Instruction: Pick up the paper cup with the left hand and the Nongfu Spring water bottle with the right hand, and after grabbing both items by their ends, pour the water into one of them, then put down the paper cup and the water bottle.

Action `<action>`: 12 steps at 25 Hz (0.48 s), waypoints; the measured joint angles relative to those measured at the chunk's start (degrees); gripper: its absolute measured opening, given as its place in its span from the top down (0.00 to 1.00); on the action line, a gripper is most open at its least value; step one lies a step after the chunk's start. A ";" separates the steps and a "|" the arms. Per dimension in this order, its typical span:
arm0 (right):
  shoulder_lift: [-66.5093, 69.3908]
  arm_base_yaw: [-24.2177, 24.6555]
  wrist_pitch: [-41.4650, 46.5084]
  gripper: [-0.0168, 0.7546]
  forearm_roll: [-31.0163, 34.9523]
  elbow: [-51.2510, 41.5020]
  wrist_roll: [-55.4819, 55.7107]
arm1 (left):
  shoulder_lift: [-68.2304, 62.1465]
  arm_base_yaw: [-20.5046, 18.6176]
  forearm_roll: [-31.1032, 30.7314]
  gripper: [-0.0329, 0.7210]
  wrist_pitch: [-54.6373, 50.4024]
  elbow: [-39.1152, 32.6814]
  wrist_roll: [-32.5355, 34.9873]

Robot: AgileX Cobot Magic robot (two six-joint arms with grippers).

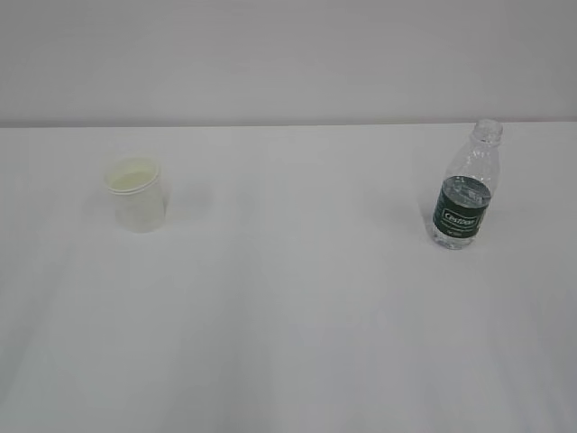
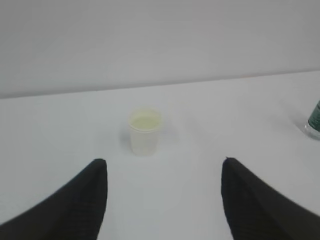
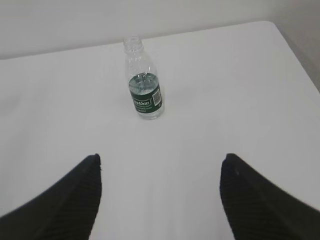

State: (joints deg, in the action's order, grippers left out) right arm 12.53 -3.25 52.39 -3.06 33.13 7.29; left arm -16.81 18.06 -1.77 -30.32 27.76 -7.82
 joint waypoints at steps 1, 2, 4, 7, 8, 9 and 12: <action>-0.04 0.00 1.42 0.26 0.09 0.76 -0.90 | 0.09 0.00 0.28 0.29 -1.96 0.64 0.00; -0.31 0.00 2.67 0.26 0.09 1.40 -1.75 | 0.23 0.00 0.40 0.29 -3.85 1.23 0.00; -1.18 0.00 5.65 0.26 0.14 2.84 -2.97 | 1.22 0.00 0.38 0.30 -7.24 2.23 0.00; -3.73 0.00 10.74 0.26 0.23 4.44 -3.72 | 3.69 0.00 0.38 0.30 -13.38 3.86 0.00; -4.71 0.00 12.75 0.26 0.23 4.77 -3.83 | 4.84 0.00 0.38 0.30 -15.90 4.44 0.31; -5.77 0.00 14.50 0.26 0.23 4.92 -3.94 | 6.08 0.00 0.38 0.30 -18.12 4.89 1.07; -10.29 0.00 19.44 0.26 0.23 5.15 -3.94 | 9.84 0.00 0.05 0.30 -25.34 5.37 3.29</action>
State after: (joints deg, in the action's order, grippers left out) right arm 2.24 -3.25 71.83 -2.83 38.29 3.35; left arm -6.97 18.06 -1.72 -55.65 33.13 -4.53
